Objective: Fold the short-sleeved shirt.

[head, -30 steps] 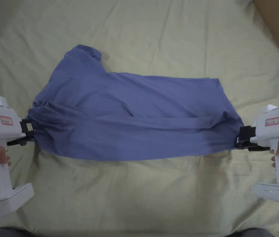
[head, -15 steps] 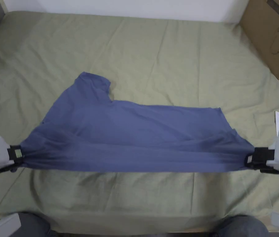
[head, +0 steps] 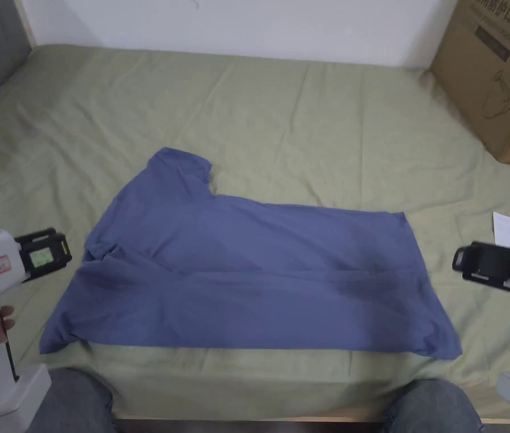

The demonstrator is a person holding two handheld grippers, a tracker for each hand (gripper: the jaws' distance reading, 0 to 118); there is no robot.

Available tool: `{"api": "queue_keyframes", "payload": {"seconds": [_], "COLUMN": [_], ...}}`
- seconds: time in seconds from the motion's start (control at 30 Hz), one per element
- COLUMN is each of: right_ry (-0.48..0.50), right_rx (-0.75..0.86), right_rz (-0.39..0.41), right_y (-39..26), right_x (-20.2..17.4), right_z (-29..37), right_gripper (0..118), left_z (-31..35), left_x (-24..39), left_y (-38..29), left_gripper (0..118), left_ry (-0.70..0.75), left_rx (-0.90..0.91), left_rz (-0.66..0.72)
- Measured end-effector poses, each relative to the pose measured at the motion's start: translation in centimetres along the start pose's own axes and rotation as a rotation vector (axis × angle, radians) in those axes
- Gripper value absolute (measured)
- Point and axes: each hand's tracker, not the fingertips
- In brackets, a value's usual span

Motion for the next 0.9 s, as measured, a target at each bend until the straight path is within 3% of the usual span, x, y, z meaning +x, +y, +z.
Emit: {"api": "queue_keyframes", "payload": {"seconds": [0.2,0.3,0.47,0.5,0.53,0.57,0.6,0.63,0.9], "right_ry": [0.032,0.041,0.086,0.102,0.114,0.114,0.114,0.133,0.168], "right_rx": [0.473,0.554,0.550,0.534,0.532,0.533,0.534,0.531,0.506], "right_rz": [0.068,0.102,0.142,0.156,0.160,0.160,0.166,0.178,0.197], "right_y": [0.2,-0.8,-1.9,-1.7,-1.6,-1.5,-1.4,-1.3,0.6], "right_x": [-4.8,-7.1,-10.3,-10.8,-10.9,-11.2,-11.6,-11.9,-13.3], "right_z": [6.1,6.7,7.2,7.1,6.6,6.4,6.3,6.2,4.6], "right_gripper": [107,105,86,71,40,13,0,0,0], "left_z": [5.5,7.0,8.5,8.1,8.0,8.0,7.9,7.5,3.5], "left_x": [5.7,7.9,10.4,10.7,11.0,11.2,11.3,11.2,12.0], "left_y": [0.7,0.4,-0.5,-0.2,0.0,0.4,0.8,1.3,4.8], "left_gripper": [115,113,81,58,30,15,6,0,0], "left_ry": [-0.043,-0.053,-0.110,-0.113,-0.114,-0.120,-0.137,-0.148,-0.192], "left_rx": [0.340,0.411,0.447,0.428,0.422,0.415,0.406,0.393,0.316], "left_rz": [-0.120,-0.140,-0.215,-0.251,-0.248,-0.241,-0.221,-0.202,-0.197]}}
